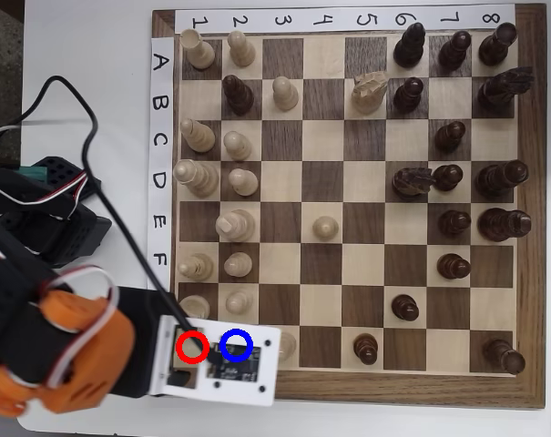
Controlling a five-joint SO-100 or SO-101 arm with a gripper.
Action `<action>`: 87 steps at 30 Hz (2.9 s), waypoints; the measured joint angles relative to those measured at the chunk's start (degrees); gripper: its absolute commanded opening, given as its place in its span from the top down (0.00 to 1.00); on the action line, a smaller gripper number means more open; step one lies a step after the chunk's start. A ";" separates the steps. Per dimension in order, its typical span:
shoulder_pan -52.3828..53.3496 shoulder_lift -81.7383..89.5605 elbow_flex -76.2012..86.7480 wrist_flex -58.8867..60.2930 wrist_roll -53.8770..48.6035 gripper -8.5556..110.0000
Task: Move the piece to destination
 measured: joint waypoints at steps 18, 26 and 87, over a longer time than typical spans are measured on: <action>16.52 10.46 -20.30 0.26 -22.15 0.93; 31.11 13.54 -23.55 0.26 -33.57 0.93; 57.04 77.43 87.71 -42.19 -66.09 0.93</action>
